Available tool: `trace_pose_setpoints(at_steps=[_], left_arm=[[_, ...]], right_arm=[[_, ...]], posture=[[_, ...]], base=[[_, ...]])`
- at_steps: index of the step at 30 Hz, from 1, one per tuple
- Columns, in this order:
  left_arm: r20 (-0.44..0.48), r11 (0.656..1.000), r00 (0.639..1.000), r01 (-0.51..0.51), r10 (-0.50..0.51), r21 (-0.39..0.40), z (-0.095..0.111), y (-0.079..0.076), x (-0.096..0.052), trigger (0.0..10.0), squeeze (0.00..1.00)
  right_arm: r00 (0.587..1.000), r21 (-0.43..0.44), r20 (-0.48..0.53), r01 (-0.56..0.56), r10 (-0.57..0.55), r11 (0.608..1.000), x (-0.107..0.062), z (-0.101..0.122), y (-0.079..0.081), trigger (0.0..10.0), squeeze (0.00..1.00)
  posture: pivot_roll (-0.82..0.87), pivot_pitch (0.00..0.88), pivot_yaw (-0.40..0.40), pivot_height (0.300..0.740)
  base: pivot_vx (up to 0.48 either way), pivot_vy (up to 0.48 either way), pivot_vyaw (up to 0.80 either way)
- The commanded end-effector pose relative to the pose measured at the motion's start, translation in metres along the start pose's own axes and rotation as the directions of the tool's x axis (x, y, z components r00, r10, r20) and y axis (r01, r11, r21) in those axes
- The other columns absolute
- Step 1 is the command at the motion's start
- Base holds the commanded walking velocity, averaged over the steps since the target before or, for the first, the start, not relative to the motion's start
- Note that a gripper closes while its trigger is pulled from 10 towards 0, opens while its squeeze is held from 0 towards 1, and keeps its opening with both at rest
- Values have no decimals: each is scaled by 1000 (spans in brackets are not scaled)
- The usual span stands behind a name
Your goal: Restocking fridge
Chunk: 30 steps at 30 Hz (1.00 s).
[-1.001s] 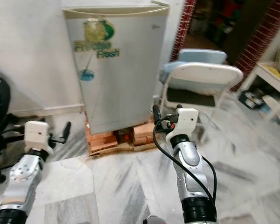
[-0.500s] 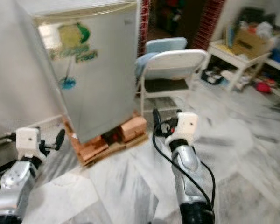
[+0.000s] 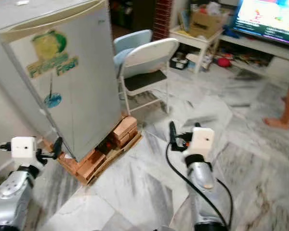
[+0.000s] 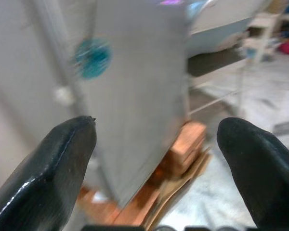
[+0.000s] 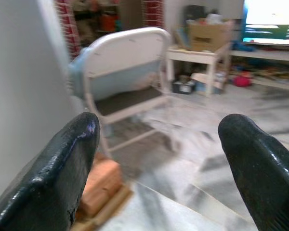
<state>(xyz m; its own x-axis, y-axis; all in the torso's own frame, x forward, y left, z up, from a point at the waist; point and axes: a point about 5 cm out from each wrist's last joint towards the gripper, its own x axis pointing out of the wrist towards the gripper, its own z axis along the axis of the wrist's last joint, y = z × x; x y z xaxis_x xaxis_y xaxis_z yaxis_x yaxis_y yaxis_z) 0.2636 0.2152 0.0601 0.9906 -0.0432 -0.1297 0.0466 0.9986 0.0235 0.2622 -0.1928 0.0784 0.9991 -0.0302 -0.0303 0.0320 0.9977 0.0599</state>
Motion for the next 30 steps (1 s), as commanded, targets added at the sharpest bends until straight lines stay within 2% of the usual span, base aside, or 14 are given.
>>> trace_pose_setpoints(at_steps=[1, 6, 15, 18, 30], left_arm=[[-28, 1000, 999, -26, 27, 15, -7, 6, -6, 10000, 0], [-37, 999, 999, -37, 37, 12, -12, 3, -9, 10000, 0], [-15, 999, 999, -31, 31, 20, -13, 2, -12, 10000, 0], [-20, 999, 1000, -21, 21, 28, -12, 1, -12, 10000, 0], [1, 999, 1000, 16, -16, 44, -9, -7, -9, 10000, 0]], right_arm=[[1000, -7, 24, -19, 20, 1000, 1, 6, 5, 10000, 0], [999, -29, 13, -30, 31, 999, 3, 6, 2, 10000, 0], [998, -33, 18, -61, 62, 998, 7, 10, 9, 10000, 0], [998, -34, 16, -61, 62, 998, 6, 10, 9, 10000, 0], [998, -35, 1, -59, 59, 998, 3, 8, 11, 10000, 0]], posture=[[-6, 0, 28, 740], [6, 0, 5, 740], [13, 0, -16, 740], [9, 0, -13, 740], [8, 0, -11, 740]], base=[[0, 476, 0], [0, 480, 0], [0, 461, 0], [290, 384, 0], [373, 293, -800]])
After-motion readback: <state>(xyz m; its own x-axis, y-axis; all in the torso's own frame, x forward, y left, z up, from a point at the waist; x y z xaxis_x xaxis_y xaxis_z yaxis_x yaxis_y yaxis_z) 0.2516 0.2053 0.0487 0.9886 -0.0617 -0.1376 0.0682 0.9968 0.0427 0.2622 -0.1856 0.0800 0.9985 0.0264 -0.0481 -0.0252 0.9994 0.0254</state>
